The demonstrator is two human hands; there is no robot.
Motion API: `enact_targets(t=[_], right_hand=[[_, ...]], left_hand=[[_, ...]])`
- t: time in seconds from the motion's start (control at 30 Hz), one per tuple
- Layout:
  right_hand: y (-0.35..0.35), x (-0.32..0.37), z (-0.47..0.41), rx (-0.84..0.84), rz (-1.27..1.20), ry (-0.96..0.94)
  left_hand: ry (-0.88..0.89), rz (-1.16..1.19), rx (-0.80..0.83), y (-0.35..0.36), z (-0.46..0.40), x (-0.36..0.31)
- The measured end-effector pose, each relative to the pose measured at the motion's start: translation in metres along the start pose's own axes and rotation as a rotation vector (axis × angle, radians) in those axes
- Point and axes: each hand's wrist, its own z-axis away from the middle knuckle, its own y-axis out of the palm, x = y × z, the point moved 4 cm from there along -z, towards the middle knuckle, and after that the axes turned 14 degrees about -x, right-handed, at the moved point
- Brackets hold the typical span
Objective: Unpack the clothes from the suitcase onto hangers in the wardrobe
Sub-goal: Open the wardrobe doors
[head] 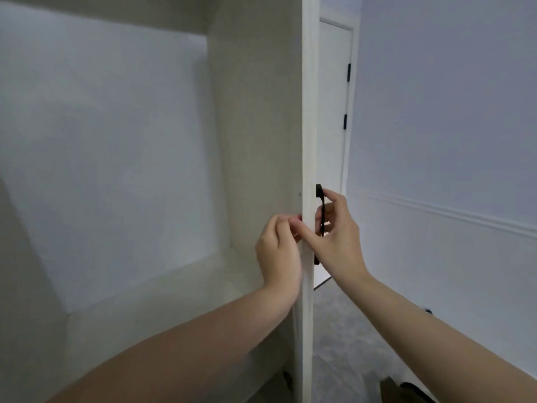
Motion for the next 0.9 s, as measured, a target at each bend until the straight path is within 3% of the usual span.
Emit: enact_targets(t=[0.2, 0.33, 0.57, 0.9], right_hand=[[-0.072, -0.028, -0.046, 0.089, 0.098, 0.105], [-0.107, -0.044, -0.074, 0.161, 0.193, 0.163], [-0.133, -0.076, -0.104, 0.079, 0.29, 0.26], [-0.136, -0.105, -0.125, 0.02, 0.482, 0.266]], left_hand=[[-0.16, 0.013, 0.347, 0.058, 0.015, 0.006], [-0.235, -0.055, 0.358, 0.075, 0.012, 0.022], [-0.314, -0.229, 0.448, 0.085, 0.001, 0.049], [-0.213, -0.392, 0.601, 0.085, 0.004, 0.064]])
